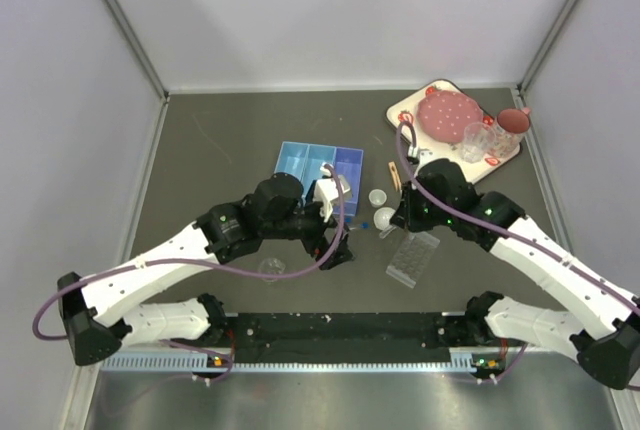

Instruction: Organize the chemistry lab equipment

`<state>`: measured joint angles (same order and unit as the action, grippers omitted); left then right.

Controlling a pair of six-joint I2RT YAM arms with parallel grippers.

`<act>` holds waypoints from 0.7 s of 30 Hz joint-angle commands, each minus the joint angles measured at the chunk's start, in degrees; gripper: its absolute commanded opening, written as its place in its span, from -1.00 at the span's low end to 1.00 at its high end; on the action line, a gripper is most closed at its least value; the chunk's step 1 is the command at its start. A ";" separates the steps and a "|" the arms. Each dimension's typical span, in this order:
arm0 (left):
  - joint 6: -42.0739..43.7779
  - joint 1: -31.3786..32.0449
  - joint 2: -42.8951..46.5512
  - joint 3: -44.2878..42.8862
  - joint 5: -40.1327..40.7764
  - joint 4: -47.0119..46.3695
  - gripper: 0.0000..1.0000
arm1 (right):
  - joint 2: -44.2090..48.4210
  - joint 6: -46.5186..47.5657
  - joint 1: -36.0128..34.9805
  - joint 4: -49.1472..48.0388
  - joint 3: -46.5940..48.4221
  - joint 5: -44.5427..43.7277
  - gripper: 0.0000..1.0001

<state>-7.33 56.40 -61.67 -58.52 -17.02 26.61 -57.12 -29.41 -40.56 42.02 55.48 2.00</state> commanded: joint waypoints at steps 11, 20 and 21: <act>1.44 -0.06 -1.61 0.51 1.81 -0.68 0.96 | -0.36 -0.03 4.16 10.45 2.17 -20.72 -1.00; 1.88 -0.06 -1.52 0.86 1.81 -0.95 0.96 | 0.70 -2.14 5.75 13.79 1.56 -22.03 -1.00; 1.97 -0.06 -1.44 1.04 1.72 -0.95 0.96 | 0.70 -2.41 5.92 13.96 1.47 -22.30 -1.00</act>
<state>-6.44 56.40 -63.26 -57.95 -15.51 27.09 -57.89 -29.98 -35.18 54.24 55.51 -17.52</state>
